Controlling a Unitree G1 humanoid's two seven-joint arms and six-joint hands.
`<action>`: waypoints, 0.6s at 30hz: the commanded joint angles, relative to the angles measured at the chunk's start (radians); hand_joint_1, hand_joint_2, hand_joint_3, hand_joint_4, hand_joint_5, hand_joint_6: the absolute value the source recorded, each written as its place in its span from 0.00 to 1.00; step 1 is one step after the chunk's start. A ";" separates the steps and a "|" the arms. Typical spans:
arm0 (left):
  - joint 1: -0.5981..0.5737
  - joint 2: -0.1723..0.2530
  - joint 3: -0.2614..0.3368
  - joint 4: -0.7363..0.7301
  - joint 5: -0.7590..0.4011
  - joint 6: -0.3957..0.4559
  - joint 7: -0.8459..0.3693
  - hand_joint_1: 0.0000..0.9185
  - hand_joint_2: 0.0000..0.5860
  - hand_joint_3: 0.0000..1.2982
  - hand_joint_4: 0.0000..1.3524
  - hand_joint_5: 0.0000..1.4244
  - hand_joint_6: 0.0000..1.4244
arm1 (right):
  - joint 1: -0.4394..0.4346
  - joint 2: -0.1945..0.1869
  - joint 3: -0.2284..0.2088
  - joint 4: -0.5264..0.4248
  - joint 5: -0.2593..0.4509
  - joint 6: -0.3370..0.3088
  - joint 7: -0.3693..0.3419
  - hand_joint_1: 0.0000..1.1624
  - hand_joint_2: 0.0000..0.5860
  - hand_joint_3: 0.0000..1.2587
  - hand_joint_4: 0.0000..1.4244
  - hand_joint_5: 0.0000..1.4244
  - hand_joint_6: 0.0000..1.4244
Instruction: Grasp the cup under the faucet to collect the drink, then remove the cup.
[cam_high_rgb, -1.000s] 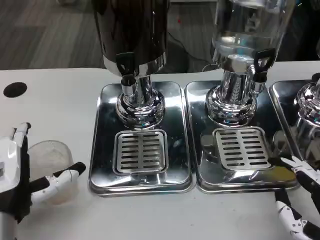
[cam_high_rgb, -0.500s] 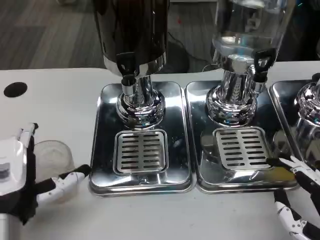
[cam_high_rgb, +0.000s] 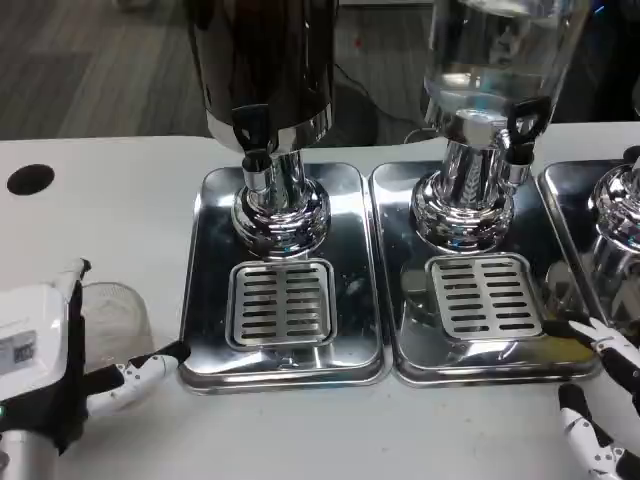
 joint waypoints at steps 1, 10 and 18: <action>-0.001 0.001 -0.008 0.002 0.009 0.010 -0.010 0.22 0.08 0.17 0.22 0.38 0.52 | -0.004 -0.008 -0.010 0.020 0.011 -0.022 0.005 0.50 0.86 0.19 0.08 0.05 0.00; 0.005 0.001 -0.007 0.008 -0.001 0.014 -0.005 0.22 0.09 0.22 0.28 0.44 0.54 | -0.005 -0.007 -0.009 0.033 0.011 -0.036 0.005 0.51 0.85 0.19 0.08 0.05 0.00; 0.010 -0.003 -0.013 0.011 0.005 0.015 0.004 0.24 0.12 0.27 0.33 0.47 0.56 | -0.001 -0.007 -0.006 0.031 0.011 -0.046 0.008 0.51 0.85 0.18 0.08 0.05 0.00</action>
